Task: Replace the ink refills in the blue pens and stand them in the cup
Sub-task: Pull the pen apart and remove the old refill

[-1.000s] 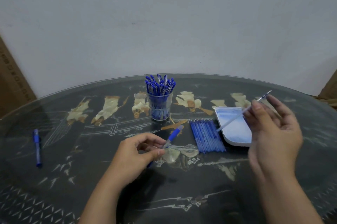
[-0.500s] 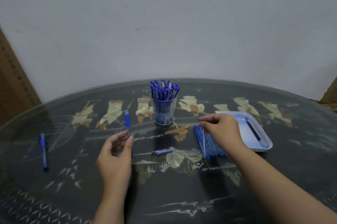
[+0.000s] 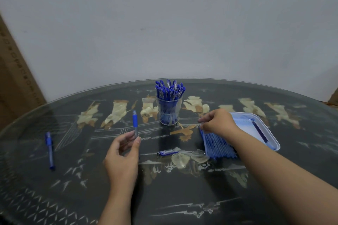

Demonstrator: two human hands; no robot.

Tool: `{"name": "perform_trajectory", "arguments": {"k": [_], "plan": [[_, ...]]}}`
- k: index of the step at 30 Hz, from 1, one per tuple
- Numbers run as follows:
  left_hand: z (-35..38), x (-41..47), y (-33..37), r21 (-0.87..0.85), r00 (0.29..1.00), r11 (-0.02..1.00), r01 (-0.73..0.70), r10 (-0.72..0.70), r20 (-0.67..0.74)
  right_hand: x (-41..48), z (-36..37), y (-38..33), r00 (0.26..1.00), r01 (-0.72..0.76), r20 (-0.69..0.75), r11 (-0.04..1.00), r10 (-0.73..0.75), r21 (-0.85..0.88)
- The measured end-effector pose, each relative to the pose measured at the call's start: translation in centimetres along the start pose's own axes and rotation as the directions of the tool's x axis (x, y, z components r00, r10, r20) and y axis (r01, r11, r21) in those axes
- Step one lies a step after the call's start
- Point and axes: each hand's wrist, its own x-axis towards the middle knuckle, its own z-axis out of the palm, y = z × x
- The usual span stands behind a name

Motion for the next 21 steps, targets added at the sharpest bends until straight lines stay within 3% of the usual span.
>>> {"name": "perform_trajectory", "arguments": {"k": [21], "plan": [[0.0,0.1,-0.2,0.026,1.000,0.999,0.018,-0.019,0.025,1.3,2.2,1.9,0.999,0.041,0.000,0.974,-0.042,-0.225]]}}
